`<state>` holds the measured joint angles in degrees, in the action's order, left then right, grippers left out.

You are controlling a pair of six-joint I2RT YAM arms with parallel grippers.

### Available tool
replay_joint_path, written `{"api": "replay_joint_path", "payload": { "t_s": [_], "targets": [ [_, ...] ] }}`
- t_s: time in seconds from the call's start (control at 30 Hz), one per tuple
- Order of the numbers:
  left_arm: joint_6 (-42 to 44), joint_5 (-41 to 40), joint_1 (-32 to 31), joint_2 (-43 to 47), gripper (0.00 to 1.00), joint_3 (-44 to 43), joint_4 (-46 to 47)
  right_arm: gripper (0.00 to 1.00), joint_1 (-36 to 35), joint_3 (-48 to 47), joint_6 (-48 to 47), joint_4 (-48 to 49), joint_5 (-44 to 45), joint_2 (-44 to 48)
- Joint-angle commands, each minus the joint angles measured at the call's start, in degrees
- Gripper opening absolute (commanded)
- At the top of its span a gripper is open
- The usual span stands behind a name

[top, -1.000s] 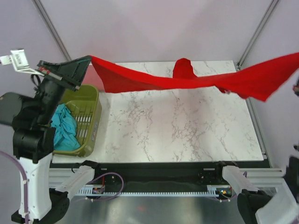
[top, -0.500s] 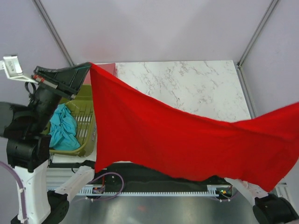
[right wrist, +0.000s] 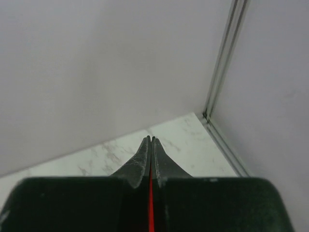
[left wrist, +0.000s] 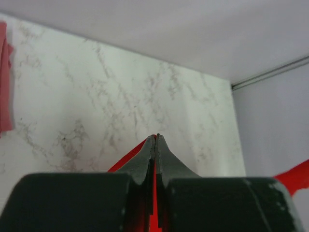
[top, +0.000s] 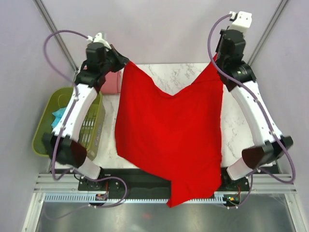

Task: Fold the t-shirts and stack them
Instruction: Flatten the tshirt out

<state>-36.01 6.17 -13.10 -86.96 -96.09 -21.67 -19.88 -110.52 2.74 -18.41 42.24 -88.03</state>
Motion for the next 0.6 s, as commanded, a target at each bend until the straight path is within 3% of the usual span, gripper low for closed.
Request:
{"api": "replay_joint_path", "payload": {
  "t_s": [0.0, 0.17, 0.27, 0.43, 0.57],
  "targets": [
    [3.23, -3.45, 0.62, -6.34, 0.02, 0.29, 2.60, 0.00, 7.99, 9.32, 7.76, 8.81, -6.18, -0.38],
    [3.23, -3.19, 1.50, -18.93, 0.02, -3.57, 3.13, 0.00, 18.02, 12.43, 15.53, 14.80, -23.76, -14.87],
    [3.49, -3.19, 1.85, -25.62, 0.02, -7.26, 3.13, 0.00, 21.62, 7.89, 18.17, 19.80, -34.13, -25.15],
    [3.93, -2.66, 2.82, -33.44, 0.02, -13.67, 3.13, 0.00, 23.13, -3.19, 18.44, 20.35, -43.54, -40.34],
    [4.98, -2.40, 3.70, -38.80, 0.02, -18.33, 3.04, 0.00, 23.22, -9.44, 18.53, 19.64, -44.35, -45.47]
  ]
}}
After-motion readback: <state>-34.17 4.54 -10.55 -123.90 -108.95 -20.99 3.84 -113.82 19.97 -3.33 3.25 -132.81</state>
